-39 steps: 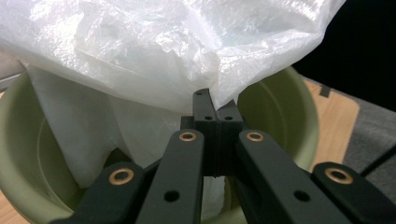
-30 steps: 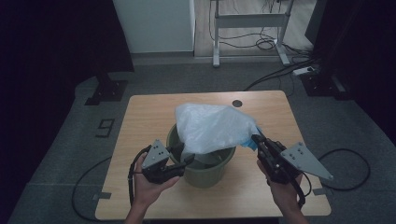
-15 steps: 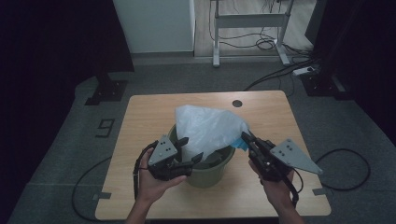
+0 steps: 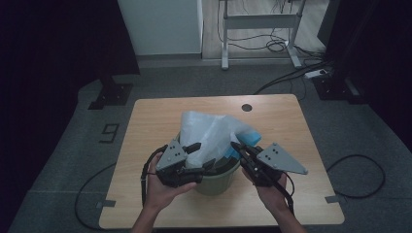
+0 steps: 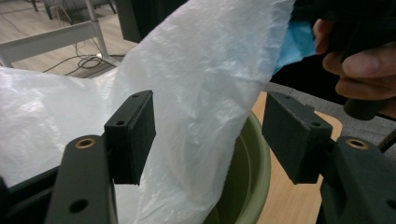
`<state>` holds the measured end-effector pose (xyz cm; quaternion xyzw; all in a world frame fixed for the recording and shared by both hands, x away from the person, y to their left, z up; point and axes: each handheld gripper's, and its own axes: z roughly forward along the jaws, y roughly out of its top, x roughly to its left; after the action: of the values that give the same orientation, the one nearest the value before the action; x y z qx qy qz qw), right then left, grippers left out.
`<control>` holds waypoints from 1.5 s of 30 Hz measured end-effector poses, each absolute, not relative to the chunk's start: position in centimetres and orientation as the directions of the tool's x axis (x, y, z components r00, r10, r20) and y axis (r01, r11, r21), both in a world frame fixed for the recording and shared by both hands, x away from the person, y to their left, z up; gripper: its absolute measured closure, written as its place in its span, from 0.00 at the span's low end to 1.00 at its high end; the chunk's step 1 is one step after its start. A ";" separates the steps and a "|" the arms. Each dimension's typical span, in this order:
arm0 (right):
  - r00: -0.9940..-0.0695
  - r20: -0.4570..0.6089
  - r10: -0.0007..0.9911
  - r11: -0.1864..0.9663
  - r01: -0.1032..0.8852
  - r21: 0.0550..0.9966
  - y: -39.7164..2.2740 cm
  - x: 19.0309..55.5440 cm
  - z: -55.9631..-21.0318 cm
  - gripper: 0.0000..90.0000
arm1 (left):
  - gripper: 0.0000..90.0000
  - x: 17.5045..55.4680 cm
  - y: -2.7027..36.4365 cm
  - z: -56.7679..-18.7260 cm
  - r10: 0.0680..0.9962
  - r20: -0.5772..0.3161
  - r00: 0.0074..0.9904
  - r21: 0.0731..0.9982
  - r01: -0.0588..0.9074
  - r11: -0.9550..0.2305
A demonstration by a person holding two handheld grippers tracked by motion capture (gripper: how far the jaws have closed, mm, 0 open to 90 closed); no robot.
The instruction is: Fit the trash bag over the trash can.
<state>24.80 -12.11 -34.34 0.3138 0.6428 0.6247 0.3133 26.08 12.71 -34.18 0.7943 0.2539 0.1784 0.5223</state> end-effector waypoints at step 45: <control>-0.659 0.049 0.750 0.014 0.090 0.996 -14.6 21.1 -39.8 0.38 | 1.00 27.4 18.9 -36.0 0.750 -0.119 0.650 0.962 0.261 -0.074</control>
<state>21.05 -14.59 -39.82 0.3174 0.6615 0.6262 0.2637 27.38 18.90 -35.98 0.7014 0.3605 0.2117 0.5772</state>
